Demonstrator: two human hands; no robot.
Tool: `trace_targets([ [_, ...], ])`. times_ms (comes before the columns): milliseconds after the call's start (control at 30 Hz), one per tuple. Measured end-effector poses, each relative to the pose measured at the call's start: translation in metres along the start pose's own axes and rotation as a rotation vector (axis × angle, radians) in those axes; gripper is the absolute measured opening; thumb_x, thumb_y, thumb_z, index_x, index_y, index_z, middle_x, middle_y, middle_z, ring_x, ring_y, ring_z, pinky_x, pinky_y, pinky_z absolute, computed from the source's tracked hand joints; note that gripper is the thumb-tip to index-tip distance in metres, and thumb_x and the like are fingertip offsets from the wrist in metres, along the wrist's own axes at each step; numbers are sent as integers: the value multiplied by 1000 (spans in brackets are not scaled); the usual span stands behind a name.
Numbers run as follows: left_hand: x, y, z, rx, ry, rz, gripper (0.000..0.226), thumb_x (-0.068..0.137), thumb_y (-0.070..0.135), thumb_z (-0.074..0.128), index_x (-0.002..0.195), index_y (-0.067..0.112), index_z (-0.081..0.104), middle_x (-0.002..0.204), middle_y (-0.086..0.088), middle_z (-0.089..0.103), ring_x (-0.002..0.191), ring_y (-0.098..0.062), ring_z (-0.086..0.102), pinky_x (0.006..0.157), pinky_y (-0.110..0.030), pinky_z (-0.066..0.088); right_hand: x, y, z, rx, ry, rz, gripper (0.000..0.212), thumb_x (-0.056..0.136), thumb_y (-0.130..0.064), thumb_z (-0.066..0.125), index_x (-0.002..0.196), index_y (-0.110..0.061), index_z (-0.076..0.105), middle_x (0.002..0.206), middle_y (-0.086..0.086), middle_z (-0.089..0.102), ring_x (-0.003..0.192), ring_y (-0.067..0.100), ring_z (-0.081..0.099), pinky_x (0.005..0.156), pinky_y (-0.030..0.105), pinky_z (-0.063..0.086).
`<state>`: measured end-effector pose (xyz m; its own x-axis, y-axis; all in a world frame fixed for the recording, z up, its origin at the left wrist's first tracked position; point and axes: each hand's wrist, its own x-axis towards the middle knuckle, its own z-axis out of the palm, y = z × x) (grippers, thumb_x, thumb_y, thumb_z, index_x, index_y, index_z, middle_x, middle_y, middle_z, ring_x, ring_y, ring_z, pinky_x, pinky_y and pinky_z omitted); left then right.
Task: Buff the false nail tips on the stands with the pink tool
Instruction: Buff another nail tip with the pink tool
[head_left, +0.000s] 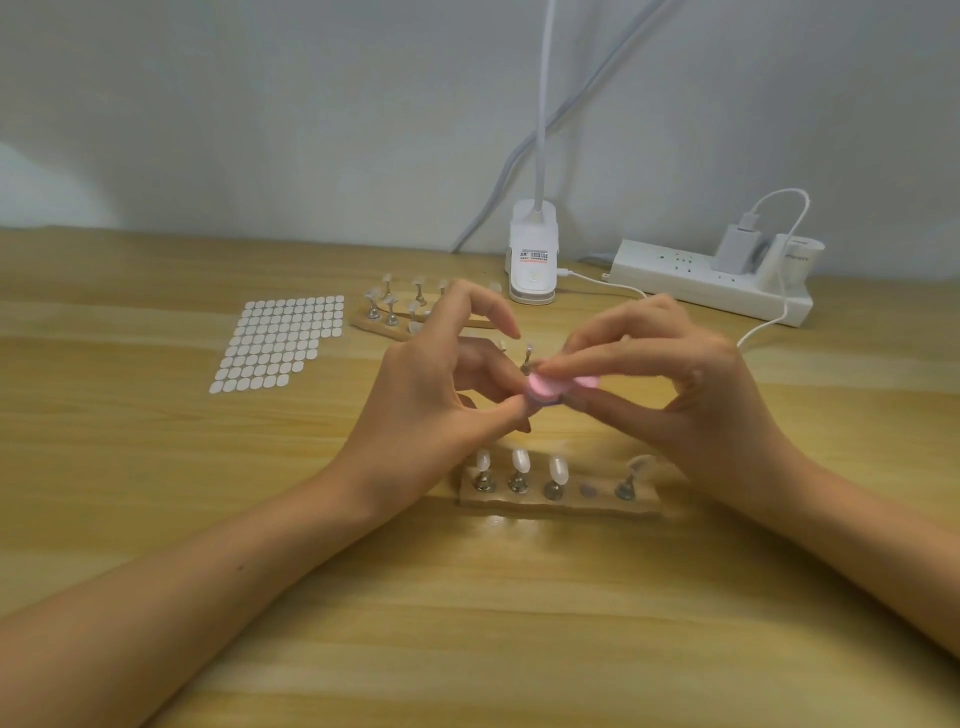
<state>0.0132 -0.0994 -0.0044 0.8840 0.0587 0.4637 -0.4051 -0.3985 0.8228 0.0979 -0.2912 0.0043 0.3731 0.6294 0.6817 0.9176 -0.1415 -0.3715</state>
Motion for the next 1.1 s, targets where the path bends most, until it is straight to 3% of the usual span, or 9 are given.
trace_targets([
  [200, 0, 0, -1, 3, -10, 2, 40, 84, 13, 80, 105, 21, 47, 76, 3, 76, 71, -13, 75, 56, -21, 51, 0, 0, 0, -10, 8, 2, 20, 87, -26, 70, 106, -23, 75, 97, -8, 69, 94, 20, 57, 81, 32, 45],
  [300, 0, 1, 0, 24, -10, 6, 39, 84, 13, 80, 104, 22, 48, 76, 4, 76, 72, -11, 75, 55, -19, 51, -1, 2, 2, -12, -2, -15, 21, 86, -27, 71, 106, -24, 74, 98, -8, 69, 95, 13, 58, 82, 31, 46],
  [433, -1, 0, -1, 30, 1, -5, 43, 82, 6, 80, 104, 24, 48, 77, 5, 76, 75, -10, 75, 58, -26, 54, -2, 7, -1, -10, 49, 65, 19, 85, -26, 72, 103, -23, 77, 99, -9, 69, 98, 16, 61, 83, 45, 49],
  [567, 0, 0, 0, 37, 4, -11, 42, 83, 6, 79, 104, 24, 48, 79, 4, 76, 78, -11, 76, 64, -46, 60, -1, 5, -2, 18, 80, 89, 21, 87, -29, 70, 107, -25, 73, 101, -8, 69, 98, 12, 63, 81, 29, 48],
  [633, 1, -1, 0, 23, 8, -25, 41, 83, 5, 79, 104, 24, 49, 78, 3, 76, 77, -13, 76, 59, -40, 57, 0, 0, 1, 59, 55, 61, 22, 87, -28, 70, 108, -22, 73, 102, -5, 69, 96, 13, 64, 81, 24, 47],
  [733, 1, -2, -1, 7, 14, -42, 41, 83, 3, 79, 104, 22, 50, 76, 1, 75, 77, -15, 76, 57, -39, 53, -1, -3, 5, 22, -12, -7, 22, 86, -27, 71, 106, -18, 75, 100, -3, 69, 97, 16, 63, 84, 32, 50],
  [833, 1, -1, -1, 16, 6, -49, 41, 83, 5, 79, 106, 21, 49, 77, 2, 75, 76, -14, 76, 61, -45, 56, -1, 1, 0, -29, 48, 46, 20, 86, -28, 71, 105, -21, 74, 101, -8, 70, 99, 16, 61, 85, 42, 47],
  [933, 2, -1, -1, 14, 16, -53, 43, 83, 2, 80, 107, 19, 49, 75, 1, 75, 74, -15, 76, 62, -52, 56, -2, -2, 5, -44, 7, -27, 21, 86, -29, 71, 105, -21, 74, 100, -7, 70, 94, 22, 59, 82, 33, 44],
  [1100, 0, 0, -1, 53, 14, -35, 40, 83, 13, 80, 106, 22, 49, 77, 5, 76, 72, -12, 75, 62, -35, 55, 1, 4, -2, -39, 71, 66, 21, 85, -32, 70, 106, -27, 71, 102, -12, 69, 98, 11, 58, 82, 36, 44],
])
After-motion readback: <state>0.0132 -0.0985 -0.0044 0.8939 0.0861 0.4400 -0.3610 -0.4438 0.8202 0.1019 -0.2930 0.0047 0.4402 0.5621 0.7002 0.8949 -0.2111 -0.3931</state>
